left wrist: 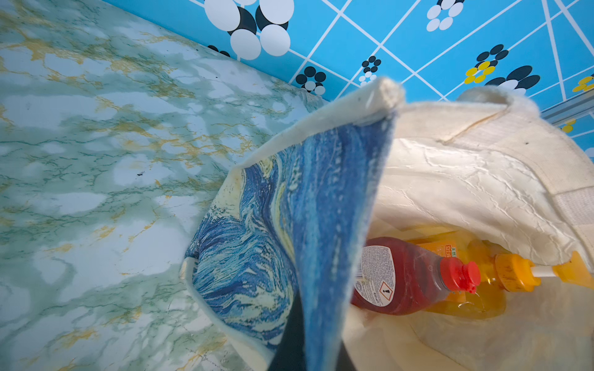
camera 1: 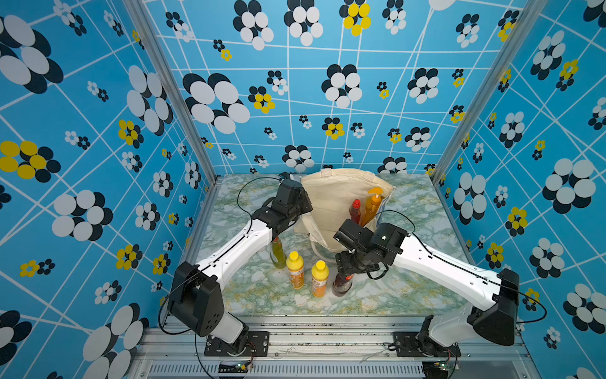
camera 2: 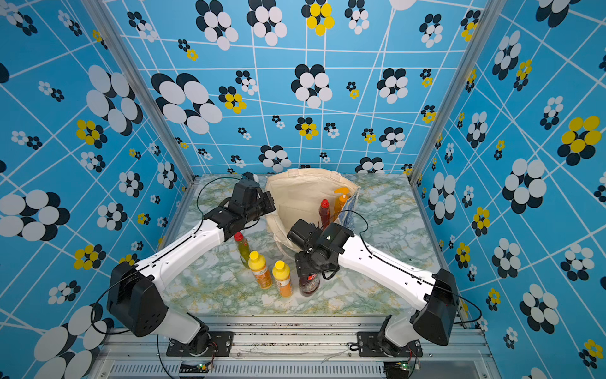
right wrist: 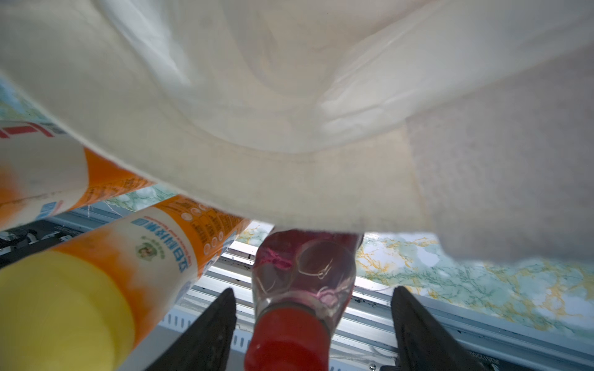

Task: Pack dish soap into the shopping bag
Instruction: Pick up the bottle of dish soap at the center of the board.

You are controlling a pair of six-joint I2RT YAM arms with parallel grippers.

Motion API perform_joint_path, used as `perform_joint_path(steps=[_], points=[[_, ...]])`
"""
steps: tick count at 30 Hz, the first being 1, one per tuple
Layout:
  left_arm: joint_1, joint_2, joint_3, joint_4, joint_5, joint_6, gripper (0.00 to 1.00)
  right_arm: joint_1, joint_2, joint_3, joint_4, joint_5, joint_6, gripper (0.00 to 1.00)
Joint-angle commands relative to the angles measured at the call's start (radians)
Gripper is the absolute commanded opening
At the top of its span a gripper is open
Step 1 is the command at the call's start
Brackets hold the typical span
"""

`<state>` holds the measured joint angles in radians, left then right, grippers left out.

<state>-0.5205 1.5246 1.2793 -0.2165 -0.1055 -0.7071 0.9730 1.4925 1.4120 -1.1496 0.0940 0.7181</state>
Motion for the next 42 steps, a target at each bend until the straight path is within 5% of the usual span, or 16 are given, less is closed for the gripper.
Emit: perform_joint_path(steps=[1, 15, 25, 37, 42], points=[[-0.006, 0.023, 0.021, -0.011, -0.027, 0.009, 0.00, 0.004, 0.023, -0.021, -0.063, -0.008, -0.008, 0.76], [-0.003, 0.035, 0.028, -0.017, -0.029, 0.013, 0.00, 0.002, 0.067, 0.003, -0.105, 0.013, -0.082, 0.55], [0.000, 0.037, 0.037, -0.017, -0.034, 0.018, 0.00, 0.001, 0.061, -0.008, -0.124, 0.094, -0.281, 0.46], [0.002, 0.040, 0.045, -0.020, -0.039, 0.020, 0.00, 0.001, 0.068, 0.018, -0.206, 0.246, -0.414, 0.64], [0.002, 0.042, 0.051, -0.018, -0.035, 0.018, 0.00, 0.000, 0.055, 0.033, -0.175, 0.217, -0.351, 0.74]])
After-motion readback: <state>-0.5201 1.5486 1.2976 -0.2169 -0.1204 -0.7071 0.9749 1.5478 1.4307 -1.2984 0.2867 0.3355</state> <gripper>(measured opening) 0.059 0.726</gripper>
